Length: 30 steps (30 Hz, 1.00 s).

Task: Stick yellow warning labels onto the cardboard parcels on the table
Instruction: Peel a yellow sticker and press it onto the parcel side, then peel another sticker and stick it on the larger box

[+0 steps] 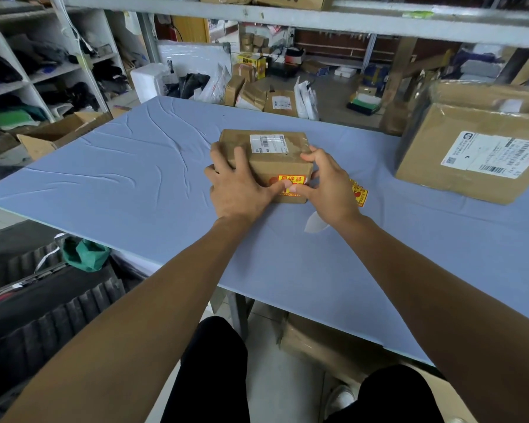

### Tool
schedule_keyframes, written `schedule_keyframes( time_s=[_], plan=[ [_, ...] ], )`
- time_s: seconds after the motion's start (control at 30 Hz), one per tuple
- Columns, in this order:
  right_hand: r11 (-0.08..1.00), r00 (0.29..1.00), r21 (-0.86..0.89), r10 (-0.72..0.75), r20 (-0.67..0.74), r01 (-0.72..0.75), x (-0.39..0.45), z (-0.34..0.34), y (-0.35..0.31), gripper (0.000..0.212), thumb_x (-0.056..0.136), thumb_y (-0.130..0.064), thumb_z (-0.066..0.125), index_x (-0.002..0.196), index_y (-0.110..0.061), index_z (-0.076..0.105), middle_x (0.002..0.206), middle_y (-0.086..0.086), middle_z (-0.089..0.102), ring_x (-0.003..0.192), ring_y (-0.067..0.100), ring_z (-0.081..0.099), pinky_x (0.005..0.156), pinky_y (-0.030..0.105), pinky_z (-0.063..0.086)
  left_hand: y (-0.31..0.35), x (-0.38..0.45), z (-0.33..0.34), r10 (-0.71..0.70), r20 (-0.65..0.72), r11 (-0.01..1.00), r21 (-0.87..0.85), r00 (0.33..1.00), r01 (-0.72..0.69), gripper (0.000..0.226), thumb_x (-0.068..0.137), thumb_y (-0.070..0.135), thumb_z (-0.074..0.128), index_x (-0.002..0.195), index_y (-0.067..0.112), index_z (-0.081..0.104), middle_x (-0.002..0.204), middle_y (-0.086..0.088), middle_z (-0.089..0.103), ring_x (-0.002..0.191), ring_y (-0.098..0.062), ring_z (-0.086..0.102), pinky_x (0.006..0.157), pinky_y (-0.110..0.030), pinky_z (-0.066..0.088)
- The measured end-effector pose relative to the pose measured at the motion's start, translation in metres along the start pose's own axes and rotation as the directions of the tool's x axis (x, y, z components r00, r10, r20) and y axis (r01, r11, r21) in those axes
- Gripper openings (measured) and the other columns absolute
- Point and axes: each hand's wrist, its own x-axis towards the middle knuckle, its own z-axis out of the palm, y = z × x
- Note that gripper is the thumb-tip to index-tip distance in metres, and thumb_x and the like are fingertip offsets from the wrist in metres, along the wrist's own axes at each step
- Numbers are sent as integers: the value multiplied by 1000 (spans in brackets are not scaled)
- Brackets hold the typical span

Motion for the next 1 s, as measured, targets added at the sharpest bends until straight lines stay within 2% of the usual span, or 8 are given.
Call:
schedule_keyframes(
  time_s=[0.33,0.5,0.63,0.7,0.77,0.83,0.9,1.0],
  plan=[
    [1000,999,-15,28,40,-27,-3,0,-2,69,73,-14,82,132,-19,46,152,3,43,125,24,57,99,36,51,-7,3,0,39,68,999,28,997,-41,106,47,63,87,128,20,33,158,-16,13,130,-39,33,84,-50,54],
    [998,990,-43,55,129,-49,-1,-16,-11,69,76,-13,79,133,-27,44,142,2,54,100,24,67,90,39,54,-12,10,-13,94,202,994,35,975,-103,93,61,34,90,132,18,32,158,-20,8,134,-44,27,97,-55,49],
    [991,968,-97,116,221,-96,-28,-35,-5,78,83,-24,73,147,-39,31,146,4,49,113,24,61,92,35,50,-12,-14,-21,109,-39,961,261,993,-95,58,77,19,68,125,17,34,151,-23,29,133,-47,35,98,-58,40],
    [982,958,-104,181,223,-161,-46,-42,6,69,85,-28,70,146,-32,38,141,7,54,121,25,58,101,35,46,-9,-34,-24,207,-30,958,207,978,-197,45,82,17,62,122,11,42,137,-23,45,120,-46,47,90,-50,43],
    [978,945,-162,172,278,-130,-60,-45,14,50,87,-21,69,135,-16,56,133,11,62,121,27,59,99,27,39,-1,-53,-20,293,241,953,1,925,-302,44,88,19,57,130,11,44,134,-18,50,115,-43,53,86,-45,45],
    [973,957,-227,102,273,-40,-67,-44,12,24,86,-12,67,109,-5,72,110,15,73,105,31,65,81,27,39,10,-67,-11,374,458,925,-120,807,-361,50,90,26,59,137,16,46,144,-9,48,123,-38,50,98,-41,45],
    [970,968,-238,105,230,-49,-73,-43,5,9,84,-10,67,84,-6,75,84,15,73,86,31,65,69,28,35,23,-76,-1,419,480,906,-165,771,-390,48,88,31,63,132,15,55,145,-9,50,125,-35,50,105,-38,40],
    [976,974,-140,182,131,-164,-84,-42,6,13,84,-13,69,73,-10,64,72,10,63,75,27,58,71,32,38,38,-89,4,432,422,897,-288,797,-335,27,88,22,64,112,10,66,112,-15,70,106,-34,62,83,-32,43]
  ],
)
